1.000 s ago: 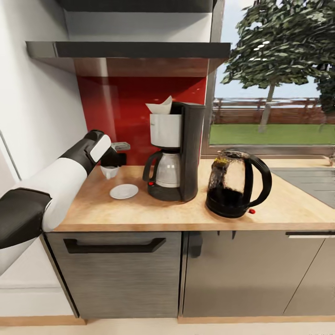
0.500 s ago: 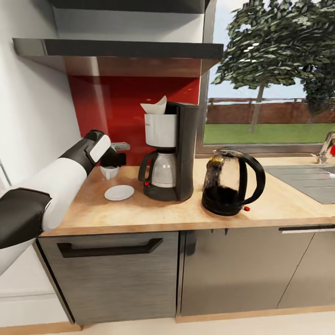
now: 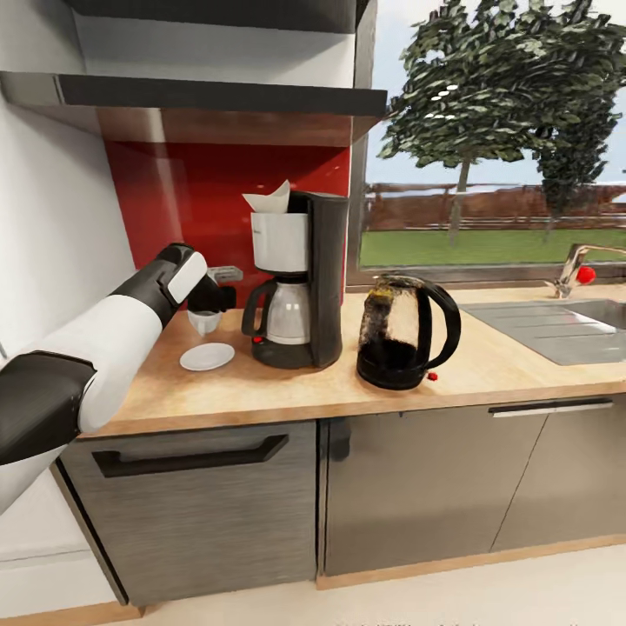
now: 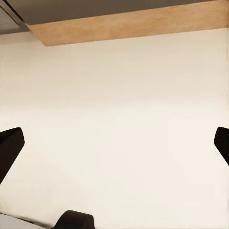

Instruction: Set up a coffee station on the kitchen countertop: keep the coffee maker on the countertop, move the bottle of coffee from the kitchen shelf to the counter next to the coffee maker, place a paper coffee filter on top of the coffee maker, put the saucer next to the coffee maker with the coffee cup on the saucer, and place the electric kettle next to the coffee maker.

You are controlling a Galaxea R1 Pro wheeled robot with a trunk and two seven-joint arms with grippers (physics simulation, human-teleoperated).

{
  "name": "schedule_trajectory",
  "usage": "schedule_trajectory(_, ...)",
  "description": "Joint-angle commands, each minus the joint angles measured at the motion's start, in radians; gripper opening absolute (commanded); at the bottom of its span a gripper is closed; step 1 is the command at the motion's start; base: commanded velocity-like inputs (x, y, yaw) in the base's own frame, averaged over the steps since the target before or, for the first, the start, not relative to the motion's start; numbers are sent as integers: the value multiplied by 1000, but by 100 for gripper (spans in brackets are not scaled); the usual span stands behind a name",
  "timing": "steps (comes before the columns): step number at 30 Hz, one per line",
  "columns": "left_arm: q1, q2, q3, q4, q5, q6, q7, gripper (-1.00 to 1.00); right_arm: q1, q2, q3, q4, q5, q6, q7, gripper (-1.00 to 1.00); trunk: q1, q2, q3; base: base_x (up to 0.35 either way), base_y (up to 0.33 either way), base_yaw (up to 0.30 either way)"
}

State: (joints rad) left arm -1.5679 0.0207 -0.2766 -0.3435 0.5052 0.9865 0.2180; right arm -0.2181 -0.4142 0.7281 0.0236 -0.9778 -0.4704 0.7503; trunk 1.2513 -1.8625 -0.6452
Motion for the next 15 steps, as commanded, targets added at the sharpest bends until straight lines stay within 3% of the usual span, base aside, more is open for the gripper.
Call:
schedule_trajectory(1, 0, 1, -7, -2, 10, 3, 7, -100, -1, 0, 8, 3, -9, -4, 5, 100, 0, -1, -1, -16, 8, -113)
schedule_trajectory(10, 0, 3, -7, -2, 10, 4, 7, -100, -1, 1, 8, 3, -9, -3, 6, 100, 0, -1, -1, -31, 108, -21)
schedule_trajectory(15, 0, 18, -7, -2, 10, 4, 7, -100, -1, 1, 8, 3, -9, -1, 10, 100, 0, -1, -1, -2, 36, -1)
